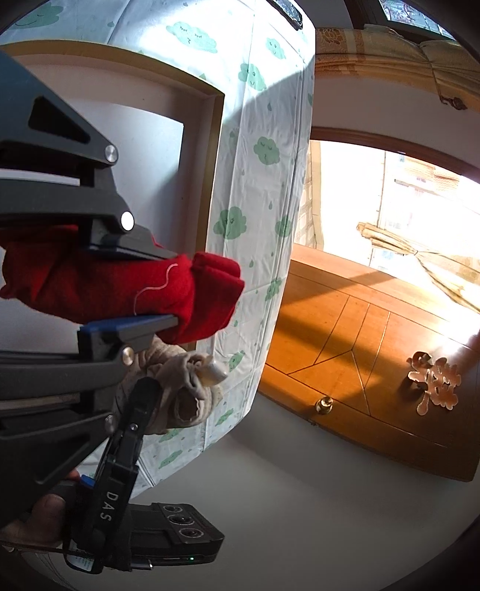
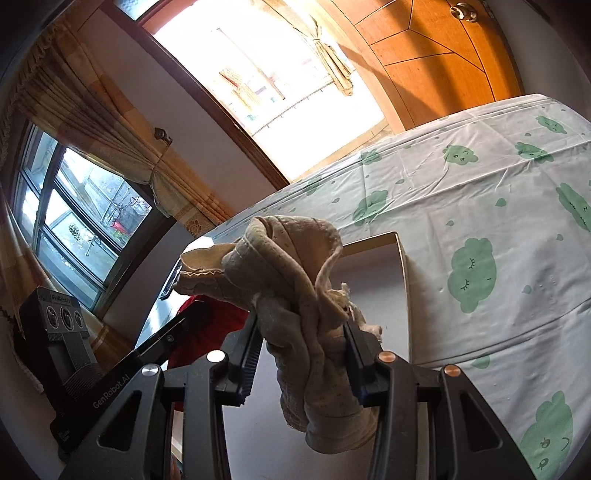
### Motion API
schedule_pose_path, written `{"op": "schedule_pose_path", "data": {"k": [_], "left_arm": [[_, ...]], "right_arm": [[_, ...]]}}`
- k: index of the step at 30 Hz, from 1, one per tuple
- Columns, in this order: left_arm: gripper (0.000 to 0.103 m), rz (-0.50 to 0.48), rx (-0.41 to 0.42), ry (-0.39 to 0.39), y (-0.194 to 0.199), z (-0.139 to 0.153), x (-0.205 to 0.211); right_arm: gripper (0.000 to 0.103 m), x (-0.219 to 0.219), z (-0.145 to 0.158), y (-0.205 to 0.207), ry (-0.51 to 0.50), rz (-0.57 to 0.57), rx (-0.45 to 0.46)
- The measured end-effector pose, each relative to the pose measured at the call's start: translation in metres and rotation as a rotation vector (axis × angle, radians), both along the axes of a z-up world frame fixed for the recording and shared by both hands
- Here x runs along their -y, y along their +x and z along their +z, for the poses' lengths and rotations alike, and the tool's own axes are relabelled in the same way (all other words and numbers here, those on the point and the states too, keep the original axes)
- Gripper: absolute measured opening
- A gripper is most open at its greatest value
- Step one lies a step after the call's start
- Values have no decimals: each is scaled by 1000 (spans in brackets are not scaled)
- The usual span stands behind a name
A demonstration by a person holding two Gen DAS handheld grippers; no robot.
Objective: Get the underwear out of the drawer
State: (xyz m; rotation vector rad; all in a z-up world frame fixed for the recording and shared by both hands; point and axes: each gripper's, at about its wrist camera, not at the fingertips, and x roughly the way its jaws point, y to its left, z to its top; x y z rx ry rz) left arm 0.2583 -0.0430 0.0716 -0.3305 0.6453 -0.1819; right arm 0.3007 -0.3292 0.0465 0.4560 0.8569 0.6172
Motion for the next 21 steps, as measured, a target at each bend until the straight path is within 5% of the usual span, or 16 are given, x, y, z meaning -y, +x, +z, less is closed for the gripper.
{"op": "schedule_pose_path", "data": {"k": [8,17,21], "left_arm": [[24,21,-70,-48,22,-13,4],[25,26,-112,-67,37,-23,11],[27,27,-137,-77,43,-29,13]], "right_arm": [[44,4,-14,21,-6,-37,-82],[44,0,-16,24,-91,-33,-43],[60,4,-14,21,-80,-37,-16]]}}
